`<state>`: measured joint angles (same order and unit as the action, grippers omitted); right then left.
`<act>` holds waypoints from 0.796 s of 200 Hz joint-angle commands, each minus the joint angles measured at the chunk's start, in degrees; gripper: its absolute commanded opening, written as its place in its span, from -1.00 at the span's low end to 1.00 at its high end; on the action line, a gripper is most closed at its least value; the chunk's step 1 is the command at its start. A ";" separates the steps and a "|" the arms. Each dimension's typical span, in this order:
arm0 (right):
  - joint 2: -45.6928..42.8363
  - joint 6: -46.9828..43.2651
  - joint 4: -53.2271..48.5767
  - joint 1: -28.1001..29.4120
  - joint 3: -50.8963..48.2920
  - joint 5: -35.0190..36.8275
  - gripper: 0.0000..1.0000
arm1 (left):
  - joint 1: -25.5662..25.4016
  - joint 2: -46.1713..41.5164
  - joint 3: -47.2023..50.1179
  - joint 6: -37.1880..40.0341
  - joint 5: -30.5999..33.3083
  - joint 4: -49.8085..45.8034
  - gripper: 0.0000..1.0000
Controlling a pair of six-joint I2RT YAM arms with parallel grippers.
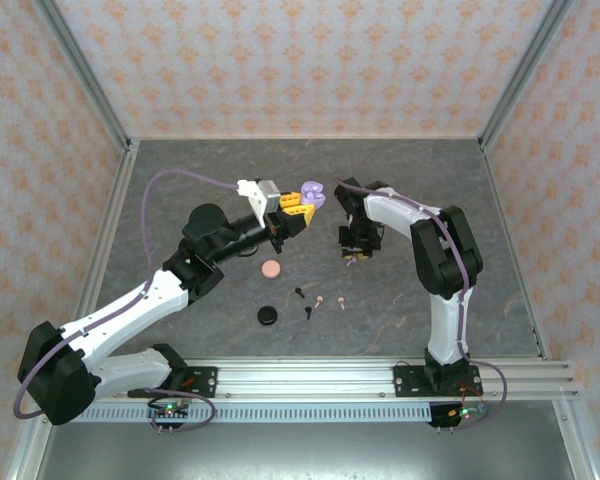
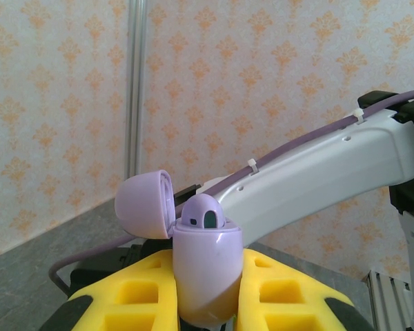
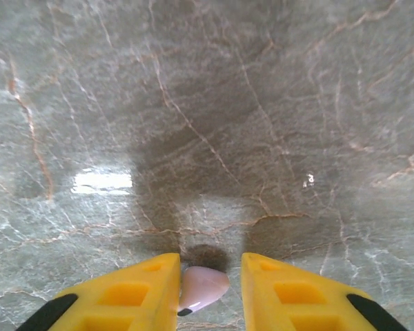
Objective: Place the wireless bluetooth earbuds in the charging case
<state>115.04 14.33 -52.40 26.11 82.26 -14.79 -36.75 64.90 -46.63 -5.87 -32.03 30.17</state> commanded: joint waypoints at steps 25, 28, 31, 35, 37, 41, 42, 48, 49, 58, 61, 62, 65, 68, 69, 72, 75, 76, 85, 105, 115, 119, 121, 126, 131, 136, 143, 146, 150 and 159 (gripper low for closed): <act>0.43 -0.04 -0.87 0.35 0.33 0.44 -0.41 | -0.22 -0.30 -0.83 1.64 1.18 0.51 -1.00; 0.42 0.09 -0.81 0.33 0.26 0.35 -0.41 | -0.20 -0.30 -0.87 1.57 1.17 0.44 -1.00; 0.39 0.15 -0.78 0.39 0.14 0.37 -0.40 | -0.24 -0.30 -0.92 1.68 1.14 0.35 -1.00; 0.50 0.29 -0.77 0.37 -0.01 0.30 -0.40 | -0.25 -0.43 -0.92 1.65 1.13 0.38 -1.00; 0.50 0.34 -0.79 0.35 -0.04 0.29 -0.40 | -0.21 -0.40 -0.94 1.65 1.17 0.34 -1.00; 0.50 0.46 -0.77 0.37 -0.22 0.28 -0.39 | -0.25 -0.46 -0.93 1.73 1.19 0.24 -1.00; 0.51 0.50 -0.82 0.31 -0.28 0.28 -0.39 | -0.20 -0.43 -0.92 1.73 1.19 0.24 -1.00; 0.48 0.60 -0.77 0.35 -0.41 0.35 -0.37 | -0.22 -0.39 -0.93 1.74 1.18 0.29 -1.00; 0.51 0.61 -0.77 0.30 -0.38 0.36 -0.37 | -0.23 -0.39 -0.92 1.74 1.18 0.26 -1.00; 0.60 0.77 -0.78 0.30 -0.67 0.37 -0.36 | -0.25 -0.31 -1.04 1.80 1.17 0.23 -1.00; 0.62 0.79 -0.78 0.34 -0.69 0.41 -0.35 | -0.25 -0.30 -1.08 1.77 1.18 0.26 -1.00; 0.62 0.83 -0.82 0.39 -0.74 0.43 -0.35 | -0.21 -0.30 -1.04 1.75 1.18 0.25 -1.00; 0.70 0.87 -0.85 0.30 -0.86 0.52 -0.35 | -0.23 -0.30 -1.02 1.75 1.17 0.24 -1.00; 0.77 0.84 -0.86 0.32 -0.91 0.54 -0.35 | -0.20 -0.23 -1.01 1.76 1.14 0.24 -1.00; 0.78 0.82 -0.86 0.29 -0.89 0.55 -0.35 | -0.18 -0.22 -1.01 1.75 1.16 0.32 -1.00; 0.82 0.86 -0.84 0.30 -1.03 0.47 -0.34 | -0.23 -0.22 -1.02 1.74 1.16 0.25 -1.00; 0.92 0.80 -0.74 0.32 -1.08 0.42 -0.34 | -0.20 -0.15 -1.13 1.75 1.18 0.24 -1.00; 0.95 0.84 -0.71 0.33 -1.06 0.39 -0.34 | -0.23 -0.14 -1.11 1.70 1.18 0.24 -1.00; 1.07 0.86 -0.52 0.30 -1.44 0.14 -0.34 | -0.24 0.00 -1.18 1.67 1.16 0.15 -1.00; 1.66 0.91 -0.11 0.37 -1.90 -0.58 -0.35 | -0.21 0.22 -1.47 1.63 1.01 -0.02 -1.00; 1.83 1.02 0.18 0.29 -2.15 -0.89 -0.36 | -0.24 0.22 -1.53 1.65 1.01 -0.08 -1.00; 1.92 1.09 0.40 0.28 -2.21 -1.07 -0.36 | -0.25 0.24 -1.53 1.65 0.99 -0.11 -1.00; 1.93 1.12 0.43 0.27 -2.25 -1.10 -0.36 | -0.25 0.27 -1.53 1.65 1.03 -0.09 -1.00; 1.98 1.12 0.63 0.34 -2.36 -1.29 -0.37 | -0.25 0.35 -1.64 1.65 1.01 -0.19 -1.00; 2.02 1.14 0.91 0.34 -2.53 -1.59 -0.38 | -0.25 0.31 -1.62 1.65 0.99 -0.20 -1.00; 2.03 1.14 1.21 0.33 -2.70 -1.86 -0.39 | -0.25 0.37 -1.71 1.65 1.00 -0.20 -1.00; 2.08 1.14 1.79 0.29 -2.94 -2.38 -0.40 | -0.25 0.42 -1.72 1.64 0.99 -0.29 -1.00; 2.05 1.10 1.97 0.29 -2.95 -2.48 -0.40 | -0.25 0.40 -1.81 1.65 1.00 -0.29 -1.00; 2.05 1.14 2.17 0.33 -3.05 -2.57 -0.41 | -0.21 0.48 -1.82 1.66 0.98 -0.35 -1.00; 2.07 1.06 2.72 0.31 -3.36 -2.79 -0.42 | -0.25 0.56 -1.88 1.66 0.96 -0.37 -1.00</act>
<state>115.55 14.83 -52.18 26.09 81.32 -15.40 -36.75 65.04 -46.76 -5.48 -32.01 29.63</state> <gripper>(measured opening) 0.298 0.173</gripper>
